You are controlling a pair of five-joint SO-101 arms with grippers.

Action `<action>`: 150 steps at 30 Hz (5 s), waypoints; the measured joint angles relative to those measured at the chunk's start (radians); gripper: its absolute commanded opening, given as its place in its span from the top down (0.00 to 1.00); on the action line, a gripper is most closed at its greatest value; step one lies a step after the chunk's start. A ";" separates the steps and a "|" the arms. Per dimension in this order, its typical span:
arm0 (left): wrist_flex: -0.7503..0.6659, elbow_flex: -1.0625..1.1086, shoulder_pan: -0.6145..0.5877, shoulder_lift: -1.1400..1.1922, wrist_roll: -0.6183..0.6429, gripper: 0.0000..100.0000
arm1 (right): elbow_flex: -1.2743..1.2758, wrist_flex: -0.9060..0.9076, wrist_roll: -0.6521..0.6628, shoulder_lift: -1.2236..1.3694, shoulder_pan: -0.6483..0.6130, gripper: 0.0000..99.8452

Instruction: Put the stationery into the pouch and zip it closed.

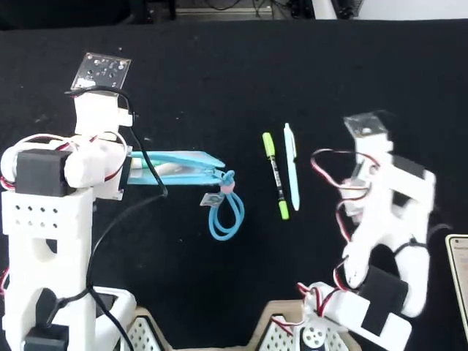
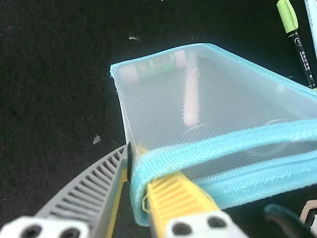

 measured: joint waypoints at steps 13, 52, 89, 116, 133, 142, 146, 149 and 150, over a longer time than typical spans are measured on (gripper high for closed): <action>0.000 0.002 -0.026 0.002 -0.003 0.97 | -0.012 0.000 0.100 0.000 0.038 0.83; 0.000 0.002 -0.029 0.002 -0.003 0.97 | -0.233 0.086 0.123 0.311 0.153 0.79; 0.000 0.002 -0.029 0.002 -0.003 0.97 | -0.428 0.327 0.031 0.176 0.153 0.99; 0.000 0.020 -0.029 -0.002 -0.005 0.97 | 0.074 -0.048 -0.551 -1.132 -1.132 0.99; 0.000 0.025 -0.031 -0.002 -0.002 0.97 | 0.463 -0.816 -0.618 -1.165 -1.234 0.99; 0.000 0.025 -0.031 -0.002 -0.003 0.97 | 0.485 -0.835 -0.623 -1.166 -1.292 0.99; 0.000 0.025 -0.031 -0.002 -0.003 0.97 | 0.554 -0.876 -0.624 -1.168 -1.293 0.99; 0.000 0.025 -0.031 -0.002 -0.003 0.97 | 0.612 -0.964 -0.624 -1.172 -1.295 0.99; 0.000 0.025 -0.031 -0.002 -0.003 0.97 | 0.637 -1.002 -0.624 -1.172 -1.293 0.99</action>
